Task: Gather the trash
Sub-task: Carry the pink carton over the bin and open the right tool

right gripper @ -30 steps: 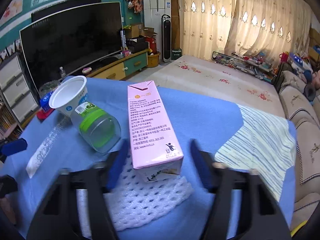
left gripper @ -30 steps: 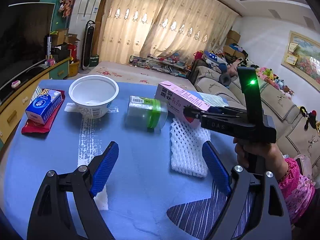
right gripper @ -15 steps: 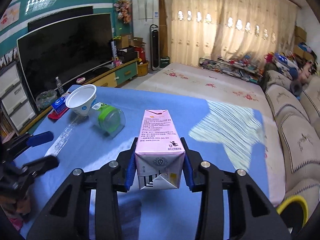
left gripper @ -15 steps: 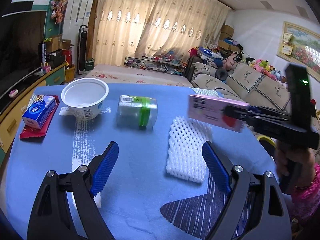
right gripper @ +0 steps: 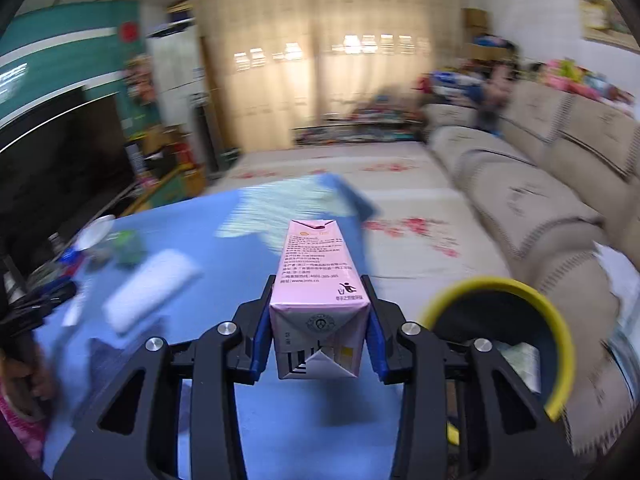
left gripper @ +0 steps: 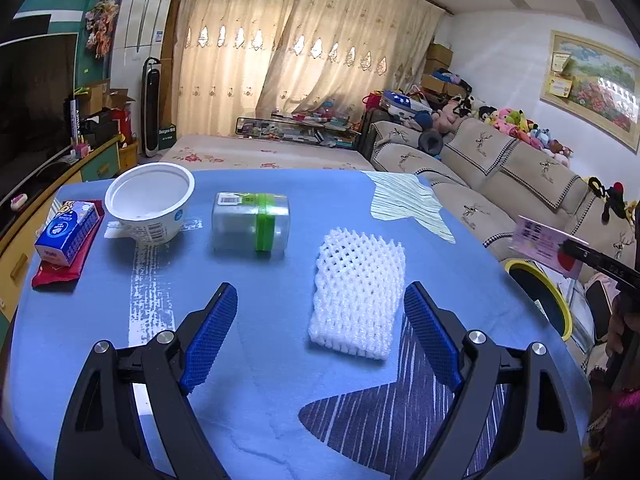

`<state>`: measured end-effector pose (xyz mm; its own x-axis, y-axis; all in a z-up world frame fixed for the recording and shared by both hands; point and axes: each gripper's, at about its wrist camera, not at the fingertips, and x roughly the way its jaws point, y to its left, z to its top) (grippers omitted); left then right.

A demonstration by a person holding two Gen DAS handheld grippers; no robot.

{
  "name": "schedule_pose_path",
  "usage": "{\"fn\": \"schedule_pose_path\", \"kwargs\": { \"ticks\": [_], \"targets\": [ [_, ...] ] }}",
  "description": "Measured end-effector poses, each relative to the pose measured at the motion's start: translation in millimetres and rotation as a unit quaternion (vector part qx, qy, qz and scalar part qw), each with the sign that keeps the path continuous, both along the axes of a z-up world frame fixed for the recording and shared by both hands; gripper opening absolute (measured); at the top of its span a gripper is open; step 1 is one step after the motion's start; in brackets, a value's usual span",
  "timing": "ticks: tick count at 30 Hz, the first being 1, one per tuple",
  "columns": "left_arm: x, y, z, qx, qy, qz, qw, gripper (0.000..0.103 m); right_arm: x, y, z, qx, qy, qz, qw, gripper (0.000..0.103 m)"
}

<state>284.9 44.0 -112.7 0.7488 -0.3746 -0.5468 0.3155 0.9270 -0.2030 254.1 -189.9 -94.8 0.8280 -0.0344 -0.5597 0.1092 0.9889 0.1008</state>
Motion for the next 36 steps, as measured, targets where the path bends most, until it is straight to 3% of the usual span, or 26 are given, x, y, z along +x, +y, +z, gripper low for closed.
{"fn": "schedule_pose_path", "kwargs": {
  "ticks": [7,13,14,16,24,31,36],
  "targets": [
    [1,-2,0,-0.001,0.005,-0.009,0.9999,0.084,-16,-76,-25,0.001,0.026,-0.114,0.993,0.038],
    [1,-5,-1,0.002,0.009,-0.016,0.9998,0.084,1,-100,-51,-0.005,0.055,-0.154,0.986,0.039],
    [1,-6,-2,0.002,0.009,-0.019,0.9998,0.084,4,-102,-55,-0.003,0.059,-0.158,0.986,0.044],
    [-1,-8,-1,0.002,0.009,-0.025,0.9997,0.084,10,-103,-60,0.004,0.063,-0.164,0.984,0.055],
    [-2,-32,1,0.022,0.009,-0.061,0.9978,0.089,13,-93,-65,0.011,0.059,-0.148,0.987,0.062],
    [27,-59,-8,0.053,0.064,-0.100,0.9915,0.092,8,-95,-62,0.016,0.057,-0.129,0.990,0.063],
    [60,-72,-24,0.069,0.103,-0.091,0.9880,0.092,0,-103,-60,0.028,0.054,-0.133,0.989,0.064]
  ]
}}
